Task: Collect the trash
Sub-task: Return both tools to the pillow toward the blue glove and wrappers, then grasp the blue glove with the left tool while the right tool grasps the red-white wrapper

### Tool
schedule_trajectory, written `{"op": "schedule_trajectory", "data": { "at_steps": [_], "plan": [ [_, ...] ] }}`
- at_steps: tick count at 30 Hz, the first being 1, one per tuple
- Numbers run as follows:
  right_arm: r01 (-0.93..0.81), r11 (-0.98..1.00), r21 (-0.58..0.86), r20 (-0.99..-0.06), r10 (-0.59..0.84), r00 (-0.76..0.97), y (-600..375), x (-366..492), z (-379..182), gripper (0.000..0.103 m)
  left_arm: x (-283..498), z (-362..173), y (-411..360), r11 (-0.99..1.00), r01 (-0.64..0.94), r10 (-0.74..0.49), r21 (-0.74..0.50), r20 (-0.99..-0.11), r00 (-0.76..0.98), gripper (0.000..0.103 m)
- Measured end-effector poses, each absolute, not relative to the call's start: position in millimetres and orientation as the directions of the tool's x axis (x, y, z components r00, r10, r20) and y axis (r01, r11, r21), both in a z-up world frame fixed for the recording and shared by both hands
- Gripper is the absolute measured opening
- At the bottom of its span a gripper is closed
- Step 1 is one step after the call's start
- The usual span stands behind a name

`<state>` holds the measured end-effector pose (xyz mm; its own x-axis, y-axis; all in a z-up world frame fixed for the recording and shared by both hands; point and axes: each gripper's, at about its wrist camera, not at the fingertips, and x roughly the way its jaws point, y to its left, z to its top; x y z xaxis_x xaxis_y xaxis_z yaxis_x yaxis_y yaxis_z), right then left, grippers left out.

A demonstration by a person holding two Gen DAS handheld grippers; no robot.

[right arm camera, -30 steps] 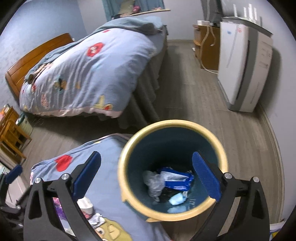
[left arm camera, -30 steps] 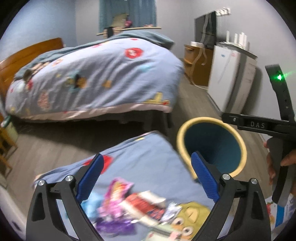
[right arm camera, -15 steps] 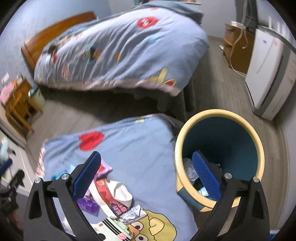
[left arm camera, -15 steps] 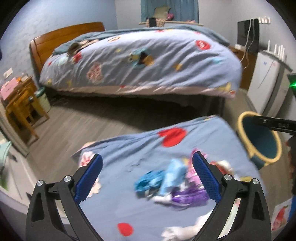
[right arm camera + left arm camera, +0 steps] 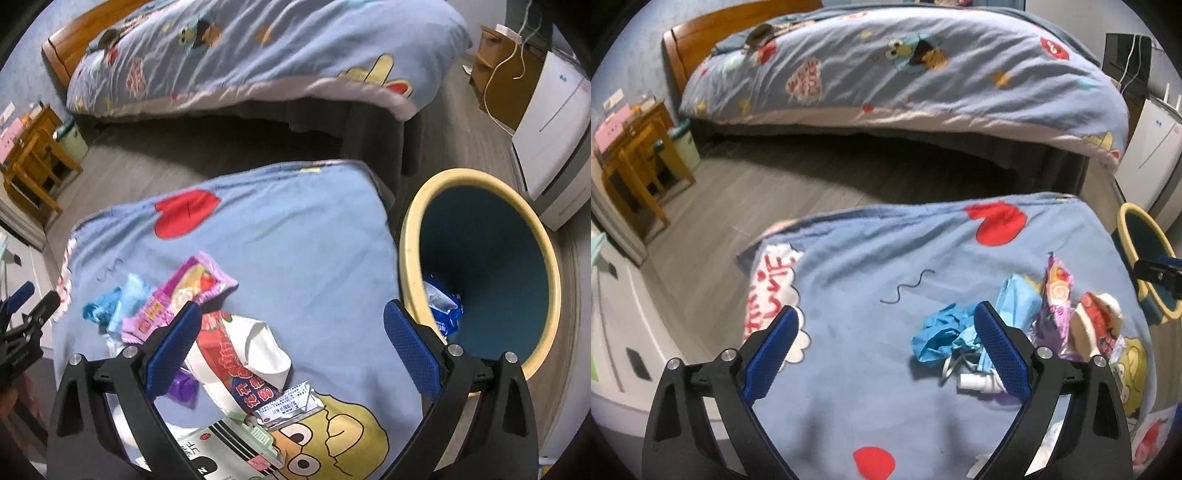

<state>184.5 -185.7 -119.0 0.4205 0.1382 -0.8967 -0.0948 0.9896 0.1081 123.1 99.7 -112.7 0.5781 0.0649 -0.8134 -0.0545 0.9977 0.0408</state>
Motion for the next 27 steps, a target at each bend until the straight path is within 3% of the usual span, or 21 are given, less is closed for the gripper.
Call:
{"op": "schedule_trajectory", "data": {
  "at_steps": [3,7,8,11,13,16,20,22,27],
  "plan": [
    [-0.104,0.989,0.106,-0.910,0.139,0.390,-181,185,-128,0.085,127,-124,98,0.999,-0.047,0.013,-0.017,-0.828,0.560,0.088],
    [-0.133,0.986,0.099,-0.934,0.138,0.329,-174,185,-143,0.062,135,-143,91,0.999,-0.028,-0.022,-0.041,-0.872,0.489,0.056],
    [-0.140,0.985,0.098,-0.937,0.138,0.320,-172,185,-146,0.055,136,-147,90,0.998,-0.025,-0.032,-0.050,-0.878,0.478,0.055],
    [-0.172,0.979,0.110,-0.943,0.158,0.294,-165,184,-154,0.048,139,-154,87,0.997,-0.016,-0.061,-0.077,-0.884,0.464,0.047],
    [-0.184,0.975,0.124,-0.942,0.174,0.288,-163,184,-156,0.041,140,-158,85,0.996,-0.006,-0.075,-0.087,-0.889,0.452,0.036],
    [-0.209,0.967,0.146,-0.941,0.201,0.272,-158,183,-156,0.027,140,-159,81,0.996,0.011,-0.082,-0.086,-0.890,0.448,0.035],
    [-0.219,0.958,0.187,-0.926,0.246,0.285,-157,184,-143,0.027,139,-160,83,0.996,0.017,-0.090,-0.092,-0.894,0.439,0.025],
    [-0.227,0.954,0.194,-0.929,0.253,0.271,-156,183,-144,0.027,139,-161,78,0.997,0.040,-0.077,-0.067,-0.897,0.434,0.015],
    [-0.275,0.955,0.111,-0.955,0.179,0.235,-149,178,-159,0.027,136,-154,67,0.997,0.073,-0.044,-0.011,-0.884,0.465,0.010]
  ]
}}
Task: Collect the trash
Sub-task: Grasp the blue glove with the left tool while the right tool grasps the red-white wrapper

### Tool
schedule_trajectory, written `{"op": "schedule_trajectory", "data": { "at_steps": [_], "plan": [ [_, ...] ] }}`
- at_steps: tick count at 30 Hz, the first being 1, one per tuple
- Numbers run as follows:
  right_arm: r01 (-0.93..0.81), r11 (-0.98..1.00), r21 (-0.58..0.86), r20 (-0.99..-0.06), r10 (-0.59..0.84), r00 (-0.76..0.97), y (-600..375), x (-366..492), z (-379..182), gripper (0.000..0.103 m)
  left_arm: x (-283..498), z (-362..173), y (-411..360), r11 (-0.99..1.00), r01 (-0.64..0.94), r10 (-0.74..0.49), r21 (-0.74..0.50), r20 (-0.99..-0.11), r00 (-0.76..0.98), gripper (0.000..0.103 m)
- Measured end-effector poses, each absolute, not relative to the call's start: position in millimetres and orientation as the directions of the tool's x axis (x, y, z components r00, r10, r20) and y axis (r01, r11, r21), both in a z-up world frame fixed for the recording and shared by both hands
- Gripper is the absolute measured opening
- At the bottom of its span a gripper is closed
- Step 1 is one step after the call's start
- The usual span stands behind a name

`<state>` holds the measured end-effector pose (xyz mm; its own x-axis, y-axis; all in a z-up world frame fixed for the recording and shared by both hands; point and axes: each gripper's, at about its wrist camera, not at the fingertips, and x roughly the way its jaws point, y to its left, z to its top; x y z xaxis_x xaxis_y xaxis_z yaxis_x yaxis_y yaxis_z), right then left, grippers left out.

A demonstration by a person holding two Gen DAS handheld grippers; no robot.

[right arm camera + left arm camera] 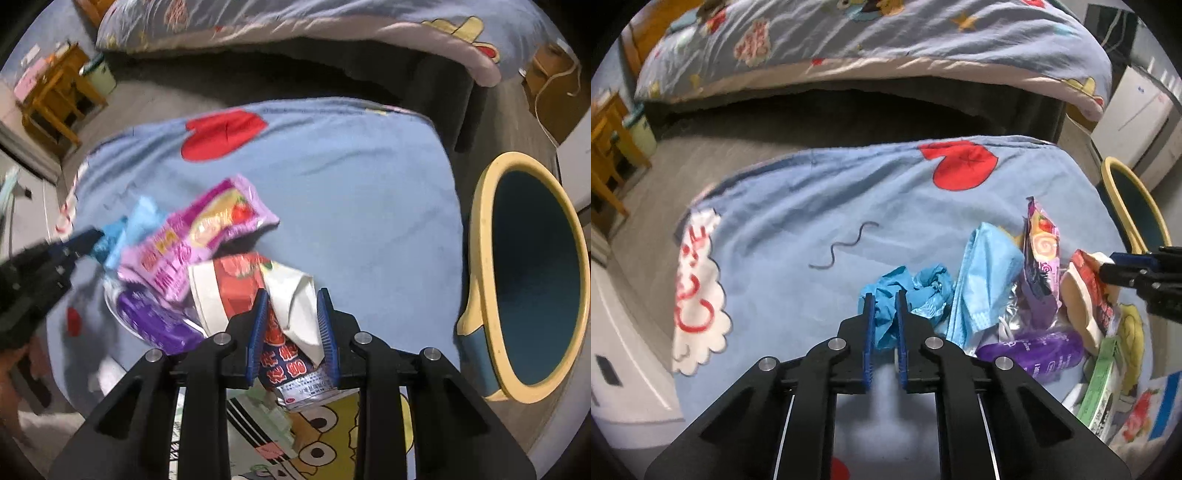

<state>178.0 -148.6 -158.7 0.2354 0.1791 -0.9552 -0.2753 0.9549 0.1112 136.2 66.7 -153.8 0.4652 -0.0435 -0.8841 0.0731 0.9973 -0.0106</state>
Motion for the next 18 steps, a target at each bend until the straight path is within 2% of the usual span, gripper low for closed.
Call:
{"op": "schedule_trajectory", "data": {
  "at_steps": [1,2,4,11,18],
  "plan": [
    [-0.287,0.954,0.093,-0.959,0.164,0.233,-147,177,-161,0.026,136,-150,66,0.997,0.075,-0.039,-0.004,-0.877,0.478,0.010],
    [-0.295,0.952,0.084,-0.960,0.157,0.233,-146,177,-162,0.018,136,-147,67,0.997,0.073,-0.039,-0.004,-0.872,0.489,0.010],
    [-0.304,0.950,0.077,-0.958,0.155,0.241,-146,176,-158,0.013,135,-137,70,0.998,0.060,-0.036,-0.006,-0.855,0.517,0.010],
    [-0.243,0.964,0.111,-0.927,0.188,0.323,-163,179,-126,0.012,132,-98,78,0.999,0.025,-0.031,-0.020,-0.792,0.610,0.010],
    [-0.176,0.978,0.115,-0.869,0.185,0.459,-185,174,-71,0.012,129,-56,55,0.997,0.069,-0.062,-0.019,-0.719,0.692,0.010]
  ]
}}
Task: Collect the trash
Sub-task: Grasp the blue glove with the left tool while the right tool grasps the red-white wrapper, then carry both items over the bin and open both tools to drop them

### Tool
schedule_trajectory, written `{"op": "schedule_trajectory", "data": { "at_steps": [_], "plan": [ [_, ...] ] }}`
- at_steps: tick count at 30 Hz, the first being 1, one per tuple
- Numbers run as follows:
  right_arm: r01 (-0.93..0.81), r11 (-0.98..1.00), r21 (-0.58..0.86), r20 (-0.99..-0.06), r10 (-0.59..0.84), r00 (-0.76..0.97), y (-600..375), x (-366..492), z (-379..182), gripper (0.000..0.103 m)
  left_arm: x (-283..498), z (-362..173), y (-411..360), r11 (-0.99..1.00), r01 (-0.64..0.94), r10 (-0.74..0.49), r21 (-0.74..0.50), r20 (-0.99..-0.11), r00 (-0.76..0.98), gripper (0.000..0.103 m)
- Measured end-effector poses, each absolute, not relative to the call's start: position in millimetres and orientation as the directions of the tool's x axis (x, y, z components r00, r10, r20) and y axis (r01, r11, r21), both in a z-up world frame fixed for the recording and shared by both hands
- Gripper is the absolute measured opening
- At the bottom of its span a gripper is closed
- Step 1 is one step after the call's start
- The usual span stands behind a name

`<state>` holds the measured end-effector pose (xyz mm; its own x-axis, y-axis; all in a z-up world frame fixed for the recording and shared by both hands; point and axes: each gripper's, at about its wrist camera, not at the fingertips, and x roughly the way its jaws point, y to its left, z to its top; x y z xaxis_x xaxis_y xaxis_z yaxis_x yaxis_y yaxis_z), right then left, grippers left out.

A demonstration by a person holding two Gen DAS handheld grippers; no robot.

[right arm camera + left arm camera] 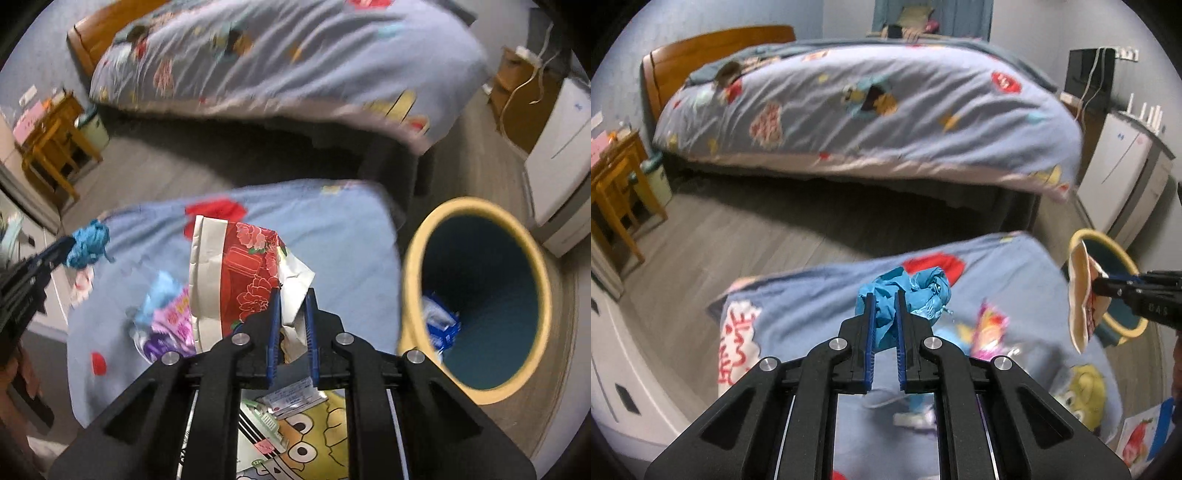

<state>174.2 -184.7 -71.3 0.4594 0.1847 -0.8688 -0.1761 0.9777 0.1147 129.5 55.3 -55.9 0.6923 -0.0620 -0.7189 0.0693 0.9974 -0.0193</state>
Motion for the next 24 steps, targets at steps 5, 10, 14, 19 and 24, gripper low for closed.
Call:
{"op": "schedule_trajectory", "data": {
  "at_steps": [5,10,14,19,24],
  "plan": [
    [-0.143,0.985,0.095,-0.806,0.160,0.570,-201,163,-34,0.012,127,-33,31,0.993,0.115,-0.106,-0.033,-0.679,0.726,0.010],
    [-0.109,0.990,0.087,-0.766,0.136,0.628,-224,159,-14,0.012,125,-18,0,0.985,0.170,-0.141,-0.020,-0.653,0.744,0.010],
    [-0.076,0.994,0.075,-0.747,0.107,0.656,-246,156,-8,0.012,123,-10,-31,0.975,0.221,-0.173,-0.006,-0.638,0.750,0.010],
    [-0.038,0.995,0.089,-0.748,0.092,0.657,-277,158,-13,0.012,123,-9,-70,0.959,0.284,-0.211,0.014,-0.635,0.743,0.010],
    [0.027,0.993,0.118,-0.756,0.072,0.651,-316,159,-22,0.012,126,-18,-102,0.943,0.331,-0.239,0.021,-0.651,0.721,0.010]
  ]
}}
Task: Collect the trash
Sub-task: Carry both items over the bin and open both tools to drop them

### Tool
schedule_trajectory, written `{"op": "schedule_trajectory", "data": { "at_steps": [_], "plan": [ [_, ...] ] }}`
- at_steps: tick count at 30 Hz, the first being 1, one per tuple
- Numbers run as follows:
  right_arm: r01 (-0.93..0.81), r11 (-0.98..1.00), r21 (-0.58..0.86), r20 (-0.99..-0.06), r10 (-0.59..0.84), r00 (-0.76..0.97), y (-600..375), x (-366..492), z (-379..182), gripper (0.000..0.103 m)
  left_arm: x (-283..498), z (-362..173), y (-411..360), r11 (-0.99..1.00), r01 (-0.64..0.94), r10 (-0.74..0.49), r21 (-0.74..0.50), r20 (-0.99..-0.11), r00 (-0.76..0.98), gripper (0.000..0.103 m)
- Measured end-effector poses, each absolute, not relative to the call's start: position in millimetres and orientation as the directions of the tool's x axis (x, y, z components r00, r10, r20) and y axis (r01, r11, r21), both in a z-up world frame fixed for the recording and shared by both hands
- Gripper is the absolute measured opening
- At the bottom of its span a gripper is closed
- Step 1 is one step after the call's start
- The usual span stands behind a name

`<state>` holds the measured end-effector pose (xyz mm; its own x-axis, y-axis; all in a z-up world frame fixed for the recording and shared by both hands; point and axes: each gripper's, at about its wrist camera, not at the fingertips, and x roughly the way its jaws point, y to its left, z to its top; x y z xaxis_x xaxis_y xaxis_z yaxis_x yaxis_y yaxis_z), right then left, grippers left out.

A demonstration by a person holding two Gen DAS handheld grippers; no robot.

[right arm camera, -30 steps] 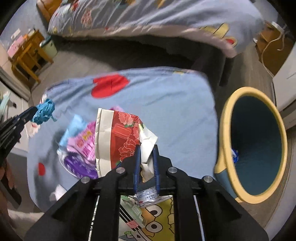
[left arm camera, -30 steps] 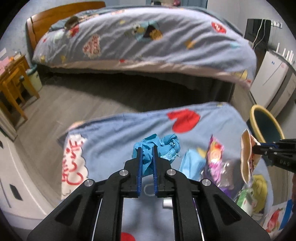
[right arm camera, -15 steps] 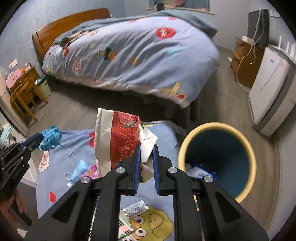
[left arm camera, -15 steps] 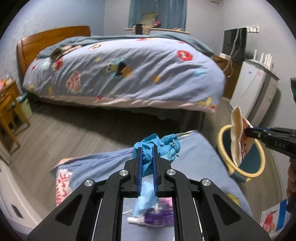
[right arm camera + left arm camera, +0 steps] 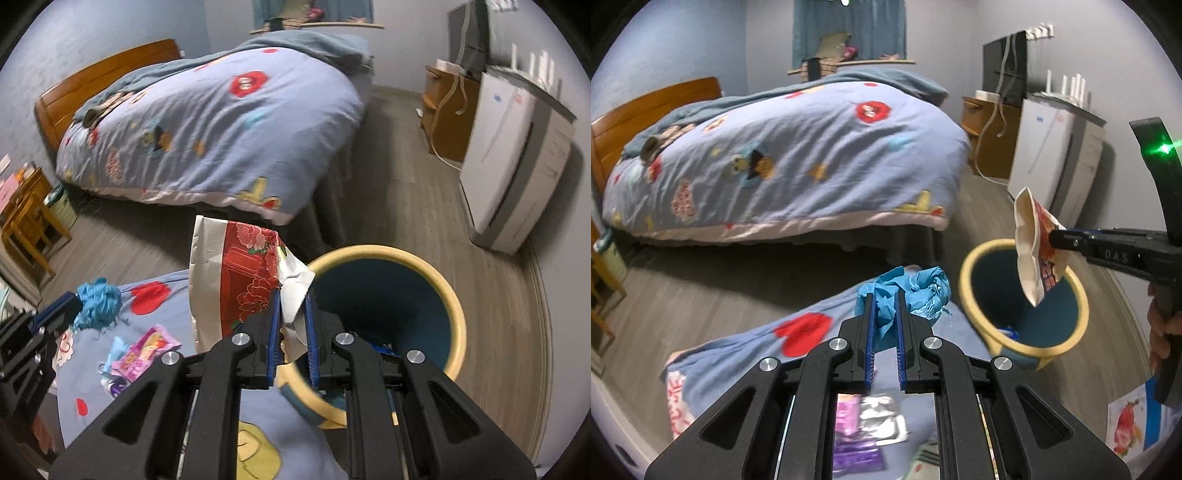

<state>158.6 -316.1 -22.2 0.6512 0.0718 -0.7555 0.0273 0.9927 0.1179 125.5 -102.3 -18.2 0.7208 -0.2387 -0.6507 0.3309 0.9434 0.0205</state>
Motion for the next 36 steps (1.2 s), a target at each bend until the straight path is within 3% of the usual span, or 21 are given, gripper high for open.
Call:
{"op": "schedule_trajectory", "data": {
  "at_steps": [19,36],
  "plan": [
    [0.323,0.923,0.206,-0.863,0.016,0.504,-447,152,-104,0.012,144,-93,-239,0.863,0.506,-0.325,0.009,-0.756,0.568,0.010],
    [0.333,0.915,0.227,-0.867,0.035,0.496,-456,151,-121,0.014,148,-119,-276,0.838,0.546,-0.331,0.023,-0.774,0.540,0.012]
  ]
}}
